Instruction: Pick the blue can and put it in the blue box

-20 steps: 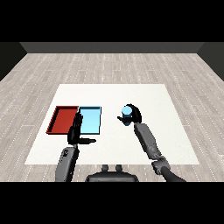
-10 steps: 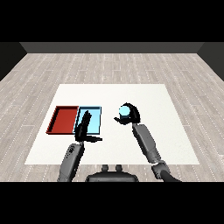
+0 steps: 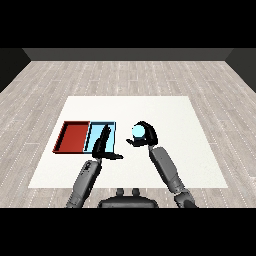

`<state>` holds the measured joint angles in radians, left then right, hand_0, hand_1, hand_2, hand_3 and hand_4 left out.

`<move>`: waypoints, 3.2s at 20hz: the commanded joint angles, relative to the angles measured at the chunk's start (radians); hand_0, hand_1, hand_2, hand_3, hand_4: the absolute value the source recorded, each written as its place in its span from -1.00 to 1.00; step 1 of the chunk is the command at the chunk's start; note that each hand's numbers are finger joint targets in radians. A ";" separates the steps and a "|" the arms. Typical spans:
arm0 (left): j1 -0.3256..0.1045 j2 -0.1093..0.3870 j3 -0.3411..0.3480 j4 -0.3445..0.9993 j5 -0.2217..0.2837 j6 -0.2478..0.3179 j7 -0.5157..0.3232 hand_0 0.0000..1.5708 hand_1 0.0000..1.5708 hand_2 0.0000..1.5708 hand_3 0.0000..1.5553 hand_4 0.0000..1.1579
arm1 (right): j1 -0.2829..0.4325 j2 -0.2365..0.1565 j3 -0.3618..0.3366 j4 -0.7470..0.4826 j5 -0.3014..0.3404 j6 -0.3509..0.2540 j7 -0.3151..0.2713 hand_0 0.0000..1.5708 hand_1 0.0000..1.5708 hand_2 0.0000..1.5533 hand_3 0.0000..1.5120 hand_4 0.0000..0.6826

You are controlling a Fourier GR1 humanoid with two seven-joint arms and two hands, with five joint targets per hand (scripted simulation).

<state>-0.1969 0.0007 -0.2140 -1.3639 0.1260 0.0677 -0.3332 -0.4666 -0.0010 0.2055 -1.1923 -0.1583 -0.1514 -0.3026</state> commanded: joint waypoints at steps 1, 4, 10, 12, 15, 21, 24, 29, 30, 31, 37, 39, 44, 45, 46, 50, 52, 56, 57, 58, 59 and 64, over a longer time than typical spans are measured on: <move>-0.038 -0.001 -0.061 0.058 0.004 0.060 -0.029 -1.00 -1.00 -1.00 -1.00 -1.00 | -0.063 0.001 0.021 0.017 -0.026 -0.039 0.031 0.82 0.82 0.86 0.86 0.96; -0.122 -0.001 -0.128 0.155 0.079 0.138 -0.018 -1.00 -1.00 -1.00 -1.00 -1.00 | -0.001 0.001 0.059 -0.058 -0.001 -0.051 0.037 0.81 0.81 0.86 0.87 0.94; -0.092 -0.001 -0.116 0.068 0.051 0.115 0.062 -1.00 -1.00 -1.00 -1.00 -1.00 | 0.038 0.001 0.137 -0.118 -0.010 -0.096 0.030 0.79 0.79 0.86 0.86 0.95; -0.165 -0.001 -0.169 0.248 0.129 0.158 -0.038 -1.00 -1.00 -1.00 -1.00 -1.00 | -0.004 0.001 0.065 -0.030 -0.006 -0.020 -0.020 0.79 0.79 0.85 0.86 0.96; -0.181 -0.001 -0.151 0.299 0.137 0.154 -0.071 -1.00 -1.00 -1.00 -1.00 -1.00 | 0.005 0.001 0.063 -0.103 0.000 -0.015 0.031 0.78 0.78 0.86 0.86 0.98; -0.233 -0.001 -0.235 0.327 0.208 0.211 -0.065 -1.00 -1.00 -1.00 -1.00 -1.00 | 0.025 0.001 0.163 -0.063 -0.044 -0.052 -0.021 0.78 0.78 0.88 0.88 0.99; -0.165 -0.001 -0.269 0.279 0.169 0.224 -0.070 -1.00 -1.00 -1.00 -1.00 -1.00 | 0.015 0.001 0.151 -0.042 -0.041 -0.032 -0.058 0.77 0.77 0.85 0.85 0.93; -0.230 -0.001 -0.273 0.336 0.232 0.193 -0.105 -1.00 -1.00 -1.00 -1.00 -1.00 | -0.042 0.001 0.244 -0.036 -0.064 -0.132 -0.037 0.79 0.79 0.84 0.84 0.89; -0.237 -0.001 -0.199 0.355 0.177 0.159 -0.069 -1.00 -1.00 -1.00 -1.00 -1.00 | -0.072 0.001 0.235 0.005 -0.082 -0.130 -0.046 0.79 0.79 0.84 0.84 0.91; -0.289 -0.001 -0.291 0.358 0.269 0.251 -0.071 -1.00 -1.00 -1.00 -1.00 -1.00 | -0.019 0.001 0.269 -0.058 -0.049 -0.142 -0.017 0.80 0.80 0.84 0.84 0.91; -0.262 -0.001 -0.350 0.409 0.303 0.264 -0.151 -1.00 -1.00 -1.00 -1.00 -1.00 | -0.064 0.001 0.246 0.013 -0.073 -0.114 -0.049 0.80 0.80 0.86 0.85 0.83; -0.223 0.000 -0.288 0.369 0.242 0.189 -0.141 -1.00 -1.00 -1.00 -1.00 -1.00 | -0.075 0.001 0.248 -0.026 -0.050 -0.117 -0.015 0.78 0.78 0.85 0.83 0.79; -0.277 0.028 -0.323 0.364 0.089 0.363 -0.057 -0.66 -0.66 -0.34 -1.00 -0.01 | -0.095 0.001 0.297 -0.012 -0.093 -0.126 -0.004 0.63 0.63 0.82 0.85 0.80; -0.285 0.045 -0.326 0.317 0.075 0.378 -0.016 -0.83 -0.83 -0.42 -1.00 0.04 | -0.127 0.001 0.370 -0.004 -0.122 -0.201 -0.012 0.78 0.78 0.85 0.84 0.78; -0.288 0.032 -0.322 0.369 0.057 0.386 -0.016 -0.48 -0.48 -0.28 -0.62 -0.01 | -0.110 0.001 0.344 -0.054 -0.071 -0.173 0.039 0.81 0.81 0.86 0.84 0.77; -0.302 0.045 -0.331 0.414 0.002 0.379 -0.051 -0.50 -0.50 -0.27 -0.89 -0.78 | -0.099 0.000 0.385 -0.054 -0.118 -0.196 0.005 0.88 0.88 0.90 0.85 0.75; -0.326 0.052 -0.412 0.345 -0.091 0.475 0.081 -0.73 -0.73 -0.61 -1.00 -0.49 | -0.070 0.000 0.377 -0.044 -0.095 -0.170 -0.020 0.85 0.85 0.88 0.85 0.75; -0.261 0.002 -0.354 0.285 0.102 0.508 -0.017 -0.42 -0.42 -0.18 -0.55 0.24 | -0.090 0.000 0.448 0.006 -0.160 -0.222 -0.083 0.85 0.85 0.87 0.85 0.75; -0.308 0.002 -0.289 0.357 0.136 0.446 -0.075 -0.11 -0.11 0.02 -0.31 0.23 | -0.105 0.000 0.428 -0.086 -0.147 -0.226 0.006 0.85 0.85 0.87 0.85 0.79; -0.233 0.020 -0.287 0.283 0.058 0.455 -0.038 0.29 0.29 0.32 0.16 0.20 | -0.103 0.000 0.381 -0.078 -0.127 -0.180 0.023 0.84 0.84 0.87 0.85 0.79; -0.243 0.002 -0.397 0.309 0.120 0.543 -0.083 0.21 0.21 0.23 0.09 0.19 | -0.155 0.000 0.378 -0.002 -0.180 -0.180 -0.027 0.84 0.84 0.87 0.84 0.77; -0.297 0.001 -0.350 0.413 0.137 0.494 -0.134 -0.27 -0.27 -0.10 -0.35 0.14 | -0.065 0.000 0.401 -0.102 -0.131 -0.197 0.005 0.83 0.83 0.87 0.84 0.73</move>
<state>-0.4731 0.0368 -0.5491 -0.9848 0.2457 0.5298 -0.4400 -0.5775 -0.0263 0.5942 -1.2453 -0.2854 -0.3479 -0.3000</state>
